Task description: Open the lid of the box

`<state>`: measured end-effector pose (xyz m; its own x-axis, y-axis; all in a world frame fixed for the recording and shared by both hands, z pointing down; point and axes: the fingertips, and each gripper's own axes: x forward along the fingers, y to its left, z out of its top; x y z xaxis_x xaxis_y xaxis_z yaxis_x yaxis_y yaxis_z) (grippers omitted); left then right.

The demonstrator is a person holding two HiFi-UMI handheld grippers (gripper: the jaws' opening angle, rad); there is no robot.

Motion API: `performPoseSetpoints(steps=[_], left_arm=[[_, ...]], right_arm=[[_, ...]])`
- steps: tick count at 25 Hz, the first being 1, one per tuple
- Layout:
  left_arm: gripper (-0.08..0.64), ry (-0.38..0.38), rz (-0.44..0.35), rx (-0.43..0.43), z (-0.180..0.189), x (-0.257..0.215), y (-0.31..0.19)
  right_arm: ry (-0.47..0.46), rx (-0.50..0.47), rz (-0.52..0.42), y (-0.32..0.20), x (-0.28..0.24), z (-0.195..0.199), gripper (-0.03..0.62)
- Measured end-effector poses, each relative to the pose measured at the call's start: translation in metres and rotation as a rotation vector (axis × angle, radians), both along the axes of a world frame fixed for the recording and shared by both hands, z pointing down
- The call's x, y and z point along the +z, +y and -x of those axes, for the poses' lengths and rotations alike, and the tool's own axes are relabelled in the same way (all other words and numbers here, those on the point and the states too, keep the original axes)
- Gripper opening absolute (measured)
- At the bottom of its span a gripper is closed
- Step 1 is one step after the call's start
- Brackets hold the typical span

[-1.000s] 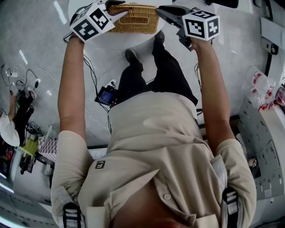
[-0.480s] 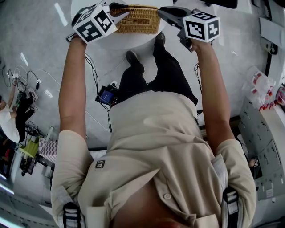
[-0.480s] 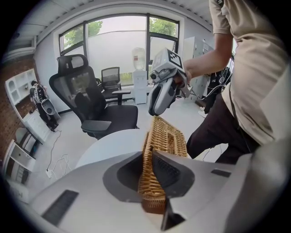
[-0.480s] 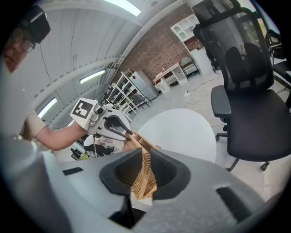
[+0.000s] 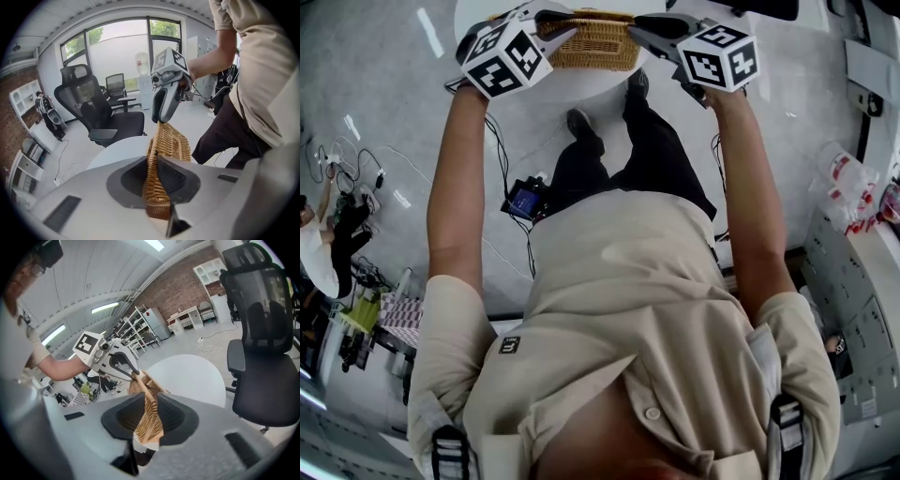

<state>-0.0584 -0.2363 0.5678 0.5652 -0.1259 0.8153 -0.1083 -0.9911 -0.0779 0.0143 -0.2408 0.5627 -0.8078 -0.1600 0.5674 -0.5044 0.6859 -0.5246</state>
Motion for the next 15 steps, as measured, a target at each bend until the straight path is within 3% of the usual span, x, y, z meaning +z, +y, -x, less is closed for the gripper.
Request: performPoseSetpoints(steps=[7, 15], left_arm=[[0.057, 0.017, -0.025, -0.013, 0.001, -0.008, 0.008], [0.052, 0.039, -0.042, -0.026, 0.002, -0.016, 0.02]], right_arm=[[0.092, -0.099, -0.085, 0.01, -0.005, 0.002, 0.045], [0.139, -0.135, -0.14, 0.024, -0.012, 0.004, 0.043]])
